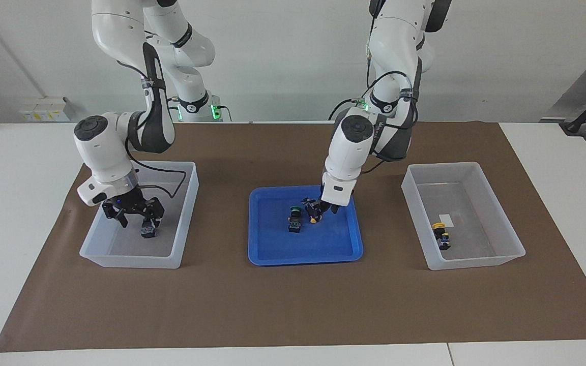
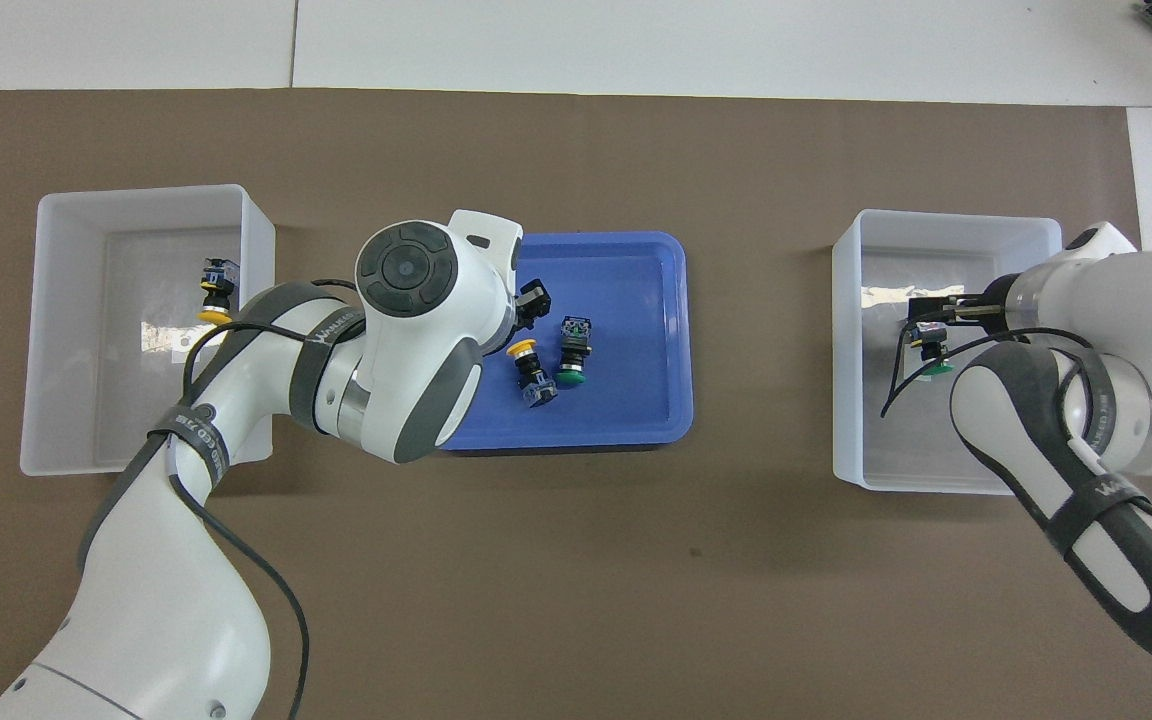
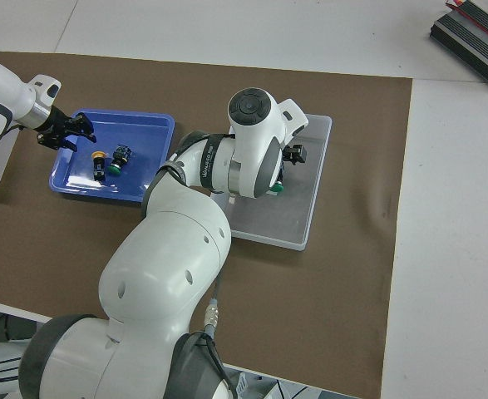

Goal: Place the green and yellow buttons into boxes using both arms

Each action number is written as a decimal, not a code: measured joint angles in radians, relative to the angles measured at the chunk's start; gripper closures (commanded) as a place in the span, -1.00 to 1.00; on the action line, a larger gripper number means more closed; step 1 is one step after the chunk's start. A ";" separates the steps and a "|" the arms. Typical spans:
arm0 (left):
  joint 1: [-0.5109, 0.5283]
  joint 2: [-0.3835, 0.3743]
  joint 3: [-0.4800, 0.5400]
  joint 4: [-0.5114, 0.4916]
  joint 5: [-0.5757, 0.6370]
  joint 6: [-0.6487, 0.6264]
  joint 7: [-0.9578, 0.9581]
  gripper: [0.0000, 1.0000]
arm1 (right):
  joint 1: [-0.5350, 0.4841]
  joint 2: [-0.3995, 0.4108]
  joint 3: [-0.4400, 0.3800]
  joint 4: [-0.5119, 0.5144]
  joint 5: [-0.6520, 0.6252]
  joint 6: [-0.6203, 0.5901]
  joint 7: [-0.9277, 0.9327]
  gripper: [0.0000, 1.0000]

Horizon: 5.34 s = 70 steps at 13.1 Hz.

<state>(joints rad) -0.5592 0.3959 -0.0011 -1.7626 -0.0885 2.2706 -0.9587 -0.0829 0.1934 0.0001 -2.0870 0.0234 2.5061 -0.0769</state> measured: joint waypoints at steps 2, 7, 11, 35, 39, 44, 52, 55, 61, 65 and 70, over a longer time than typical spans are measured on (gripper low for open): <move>-0.014 0.000 0.000 -0.028 0.000 0.035 -0.008 -0.30 | 0.016 -0.055 0.001 0.034 0.000 -0.056 0.003 -1.00; -0.056 0.006 0.000 -0.158 0.000 0.212 -0.032 -0.27 | 0.051 -0.168 0.003 0.217 -0.001 -0.434 0.075 -1.00; -0.062 0.002 0.004 -0.164 0.000 0.226 -0.042 1.00 | 0.055 -0.187 0.003 0.372 -0.004 -0.704 0.085 -1.00; 0.596 0.000 0.027 0.281 0.011 -0.414 1.086 1.00 | 0.548 0.181 0.032 0.393 -0.050 -0.232 0.748 -1.00; 0.656 0.000 0.026 0.163 0.011 -0.283 1.219 1.00 | 0.612 0.300 0.032 0.394 -0.053 -0.099 0.812 -1.00; 0.655 0.002 0.018 -0.007 0.011 -0.078 1.228 1.00 | 0.630 0.342 0.032 0.391 -0.089 -0.084 0.819 -0.52; 0.654 0.006 0.016 -0.108 0.011 0.073 1.229 -0.29 | 0.631 0.344 0.031 0.398 -0.090 -0.126 0.819 1.00; 0.647 0.006 0.015 -0.082 0.011 0.051 1.231 -0.68 | 0.604 0.271 0.022 0.426 -0.091 -0.245 0.817 1.00; 0.641 0.006 0.013 0.175 0.011 -0.275 1.232 -0.73 | 0.360 -0.026 0.017 0.429 -0.091 -0.549 0.504 1.00; 0.588 -0.001 0.015 0.380 0.038 -0.595 1.177 -0.73 | 0.156 -0.100 0.016 0.314 -0.086 -0.562 0.209 1.00; 0.523 -0.073 0.015 0.559 0.092 -0.894 1.115 -0.69 | 0.064 -0.128 0.016 -0.051 -0.085 -0.236 0.104 0.69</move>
<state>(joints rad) -0.0361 0.3233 0.0138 -1.2037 0.0036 1.3761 0.1562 -0.0191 0.0653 0.0162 -2.1376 -0.0620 2.2697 0.0275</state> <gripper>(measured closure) 0.137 0.595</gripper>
